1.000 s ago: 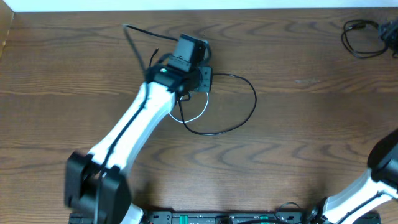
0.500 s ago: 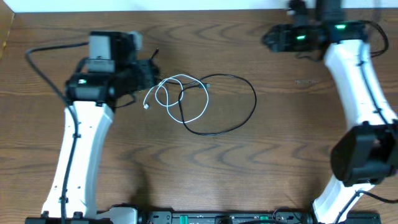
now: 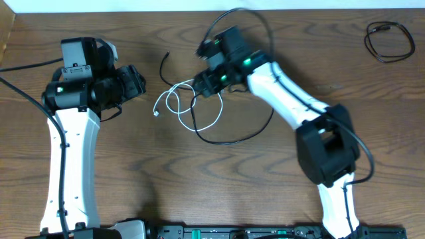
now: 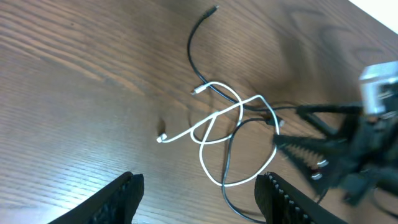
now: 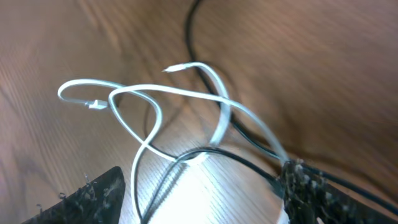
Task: Untangle cables
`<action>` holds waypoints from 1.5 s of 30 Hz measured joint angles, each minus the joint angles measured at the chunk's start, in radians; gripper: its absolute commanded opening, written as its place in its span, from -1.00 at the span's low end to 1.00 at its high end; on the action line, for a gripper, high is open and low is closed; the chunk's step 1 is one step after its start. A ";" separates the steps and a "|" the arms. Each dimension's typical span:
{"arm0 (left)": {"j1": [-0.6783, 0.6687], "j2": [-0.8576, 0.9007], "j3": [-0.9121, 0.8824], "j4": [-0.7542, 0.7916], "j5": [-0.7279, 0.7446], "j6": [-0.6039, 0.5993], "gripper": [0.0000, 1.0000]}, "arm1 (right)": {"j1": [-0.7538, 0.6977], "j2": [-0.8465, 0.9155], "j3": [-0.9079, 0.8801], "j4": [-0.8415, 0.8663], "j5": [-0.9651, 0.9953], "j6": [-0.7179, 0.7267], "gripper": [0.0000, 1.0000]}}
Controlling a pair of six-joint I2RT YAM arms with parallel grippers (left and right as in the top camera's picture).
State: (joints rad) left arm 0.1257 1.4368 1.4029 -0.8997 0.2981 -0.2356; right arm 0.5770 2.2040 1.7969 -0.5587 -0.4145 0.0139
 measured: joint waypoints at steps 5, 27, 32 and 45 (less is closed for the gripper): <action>0.000 0.000 0.000 -0.012 -0.016 0.000 0.26 | 0.076 0.053 -0.001 0.062 0.000 -0.034 0.55; 0.000 0.000 0.000 -0.021 -0.016 0.000 0.25 | 0.116 0.061 -0.001 -0.001 0.341 0.299 0.25; 0.000 0.000 0.000 -0.023 -0.016 0.000 0.25 | 0.103 0.062 -0.001 -0.057 0.338 0.336 -0.13; 0.000 0.003 0.000 -0.060 -0.016 0.000 0.25 | 0.219 0.067 -0.014 -0.115 0.361 0.348 -0.33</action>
State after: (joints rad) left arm 0.1257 1.4399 1.4029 -0.9600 0.2821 -0.2356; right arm 0.7959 2.2711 1.7828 -0.6739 -0.0532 0.3614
